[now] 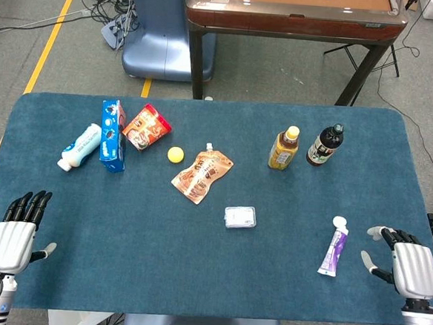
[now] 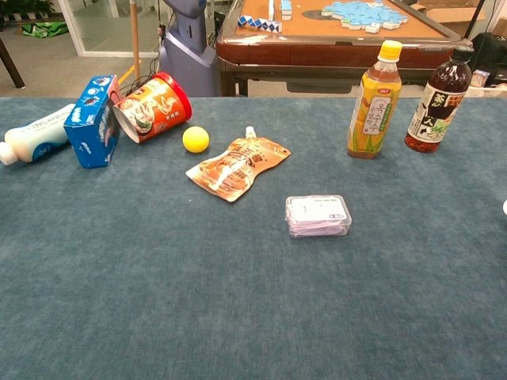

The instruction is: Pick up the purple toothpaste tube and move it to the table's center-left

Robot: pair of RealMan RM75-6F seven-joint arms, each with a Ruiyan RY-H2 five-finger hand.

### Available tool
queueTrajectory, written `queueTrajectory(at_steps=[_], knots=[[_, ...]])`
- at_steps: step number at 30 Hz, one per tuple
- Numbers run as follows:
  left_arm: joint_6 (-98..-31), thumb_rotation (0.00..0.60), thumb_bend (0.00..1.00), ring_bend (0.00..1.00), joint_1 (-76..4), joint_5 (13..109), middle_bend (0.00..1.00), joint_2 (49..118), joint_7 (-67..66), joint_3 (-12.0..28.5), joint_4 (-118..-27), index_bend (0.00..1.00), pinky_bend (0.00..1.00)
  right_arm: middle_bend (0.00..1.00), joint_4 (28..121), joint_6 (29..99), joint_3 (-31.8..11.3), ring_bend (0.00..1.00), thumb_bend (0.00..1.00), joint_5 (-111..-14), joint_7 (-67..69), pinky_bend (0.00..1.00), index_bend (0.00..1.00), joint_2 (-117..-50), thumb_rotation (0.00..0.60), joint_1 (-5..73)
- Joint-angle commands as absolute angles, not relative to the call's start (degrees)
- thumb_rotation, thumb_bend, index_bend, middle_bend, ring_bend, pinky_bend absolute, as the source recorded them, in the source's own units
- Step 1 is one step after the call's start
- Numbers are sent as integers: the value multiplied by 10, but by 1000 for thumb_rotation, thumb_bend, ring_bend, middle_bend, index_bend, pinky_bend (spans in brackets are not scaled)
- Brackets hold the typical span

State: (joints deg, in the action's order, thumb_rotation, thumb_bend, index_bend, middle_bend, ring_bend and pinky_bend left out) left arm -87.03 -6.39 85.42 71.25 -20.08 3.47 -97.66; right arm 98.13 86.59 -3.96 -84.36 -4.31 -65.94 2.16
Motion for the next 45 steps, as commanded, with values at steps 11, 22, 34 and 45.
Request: queueTrajectory(at_steps=[11,22,34,45], knots=[[-867,600,0,56,-66,852,69,714,-201,35,-974,0,78,463,987,848,-35,379,335,-841,-49,378,397,-645,600,26],[-866,600,0,56,-65,850,69,714,-201,34,-971,0,78,428,1013,733,-32,350,372,-781,-73,364,377,-580,600,68],[-859,600,0,56,-67,849,69,722,-196,31,-962,0,78,302,1021,587,-28,201,378,-660,-168,277,251,-559,600,142],[-854,600,0,56,-68,844,69,726,-188,31,-953,0,78,302,961,541,-24,202,378,-624,-176,277,251,-613,600,177]])
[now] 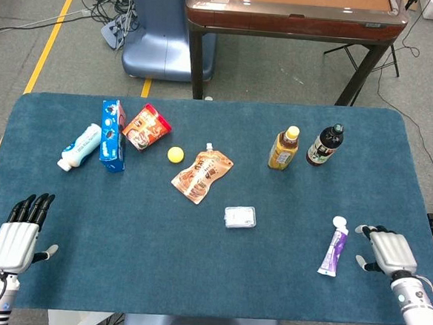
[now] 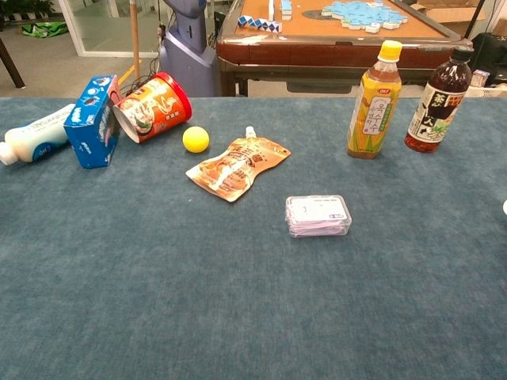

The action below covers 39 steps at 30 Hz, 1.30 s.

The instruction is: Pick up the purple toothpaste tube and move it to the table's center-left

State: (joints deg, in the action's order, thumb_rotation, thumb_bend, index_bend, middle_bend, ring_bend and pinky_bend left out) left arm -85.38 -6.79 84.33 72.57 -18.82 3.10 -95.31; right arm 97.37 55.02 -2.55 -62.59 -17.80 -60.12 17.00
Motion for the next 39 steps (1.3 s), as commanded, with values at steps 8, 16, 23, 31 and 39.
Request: queueTrajectory(at_steps=[8,16,23,31,39], knots=[[-857,600,0,56,-66,844,69,724,-186,30,-953,0,78,302,925,519,-14,201,379,-637,-151,277,237,-645,600,190],[-860,600,0,56,-65,847,69,723,-186,30,-955,0,78,302,906,523,-13,201,378,-666,-119,277,237,-665,600,194],[-866,600,0,56,-63,850,69,719,-188,30,-960,0,79,302,900,535,-17,202,379,-718,-81,277,230,-687,600,205],[-872,600,0,56,-58,850,69,714,-190,28,-966,0,78,302,902,521,-22,201,379,-757,-55,277,230,-718,600,232],[-874,600,0,56,-57,854,69,710,-188,29,-967,0,78,302,930,568,-8,202,378,-802,-43,277,230,-702,600,219]])
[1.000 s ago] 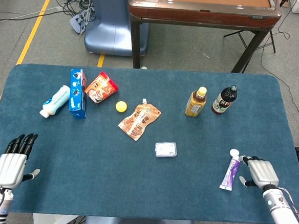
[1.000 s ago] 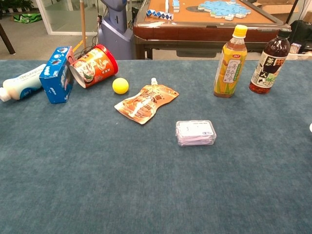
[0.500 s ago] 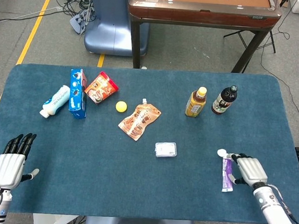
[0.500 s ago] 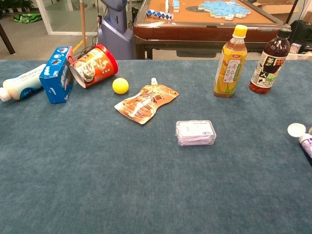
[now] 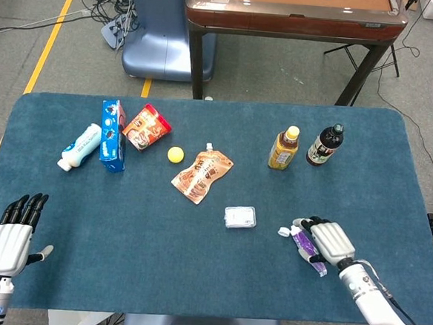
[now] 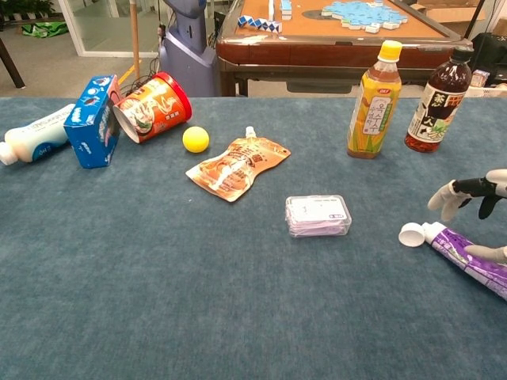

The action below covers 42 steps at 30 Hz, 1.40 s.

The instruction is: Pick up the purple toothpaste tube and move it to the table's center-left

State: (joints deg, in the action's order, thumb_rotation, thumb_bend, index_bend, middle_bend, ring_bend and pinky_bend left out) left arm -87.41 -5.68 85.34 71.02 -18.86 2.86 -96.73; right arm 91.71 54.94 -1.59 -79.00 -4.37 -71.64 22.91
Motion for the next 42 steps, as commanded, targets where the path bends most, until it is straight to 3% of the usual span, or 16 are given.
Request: queueTrajectory(at_steps=[1,9,21,34,42], knots=[[-873,600,0,56,-58,854,69,710,-188,29,-967,0,78,303,933,573,-6,202,378,-801,-46,277,230,-696,600,216],[-863,600,0,56,-62,854,69,715,-184,27,-961,0,78,304,921,567,3,202,379,-766,-54,277,229,-684,600,204],[-860,600,0,56,-63,850,69,716,-188,29,-960,0,78,304,871,530,-2,202,379,-734,-47,277,230,-727,600,217],[-876,600,0,56,-54,853,69,709,-185,28,-964,0,78,304,900,542,7,202,379,-862,31,277,230,-748,600,255],[-875,600,0,56,-54,856,69,708,-181,27,-963,0,78,304,923,576,21,202,378,-876,-10,277,230,-732,600,242]])
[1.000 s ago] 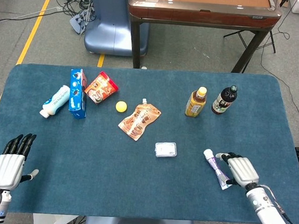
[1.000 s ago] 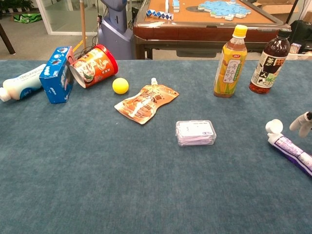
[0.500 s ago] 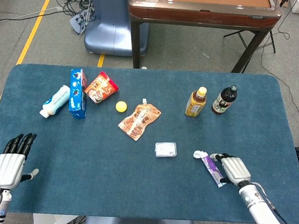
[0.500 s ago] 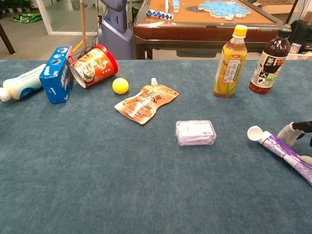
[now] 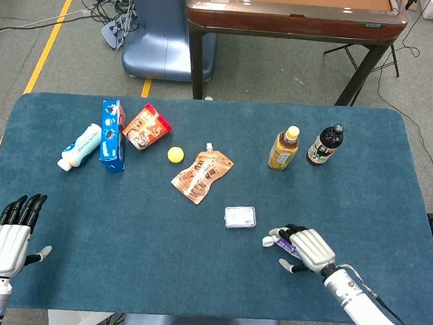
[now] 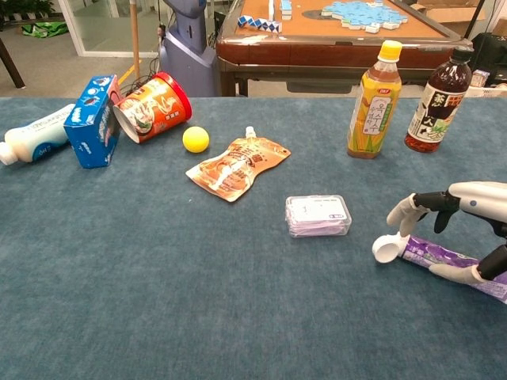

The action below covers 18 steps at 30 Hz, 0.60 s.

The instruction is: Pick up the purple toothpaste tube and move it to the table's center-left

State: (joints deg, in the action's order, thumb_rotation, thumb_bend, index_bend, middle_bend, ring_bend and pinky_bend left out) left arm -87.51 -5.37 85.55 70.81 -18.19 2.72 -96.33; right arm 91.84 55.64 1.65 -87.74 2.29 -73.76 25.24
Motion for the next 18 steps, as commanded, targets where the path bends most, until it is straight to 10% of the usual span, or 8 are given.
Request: queueTrajectory(at_steps=[1,8,18], knots=[[-875,600,0,56,-54,855,69,708,-181,27,-963,0,78,304,925,585,21,202,375,-871,-28,277,230,-731,600,236],[-869,600,0,56,-56,854,69,711,-179,27,-957,0,78,303,954,660,15,203,20,-813,-204,277,230,-742,600,185],[-865,600,0,56,-58,854,69,713,-168,28,-948,0,79,303,944,654,11,203,0,-754,-291,277,222,-774,600,179]])
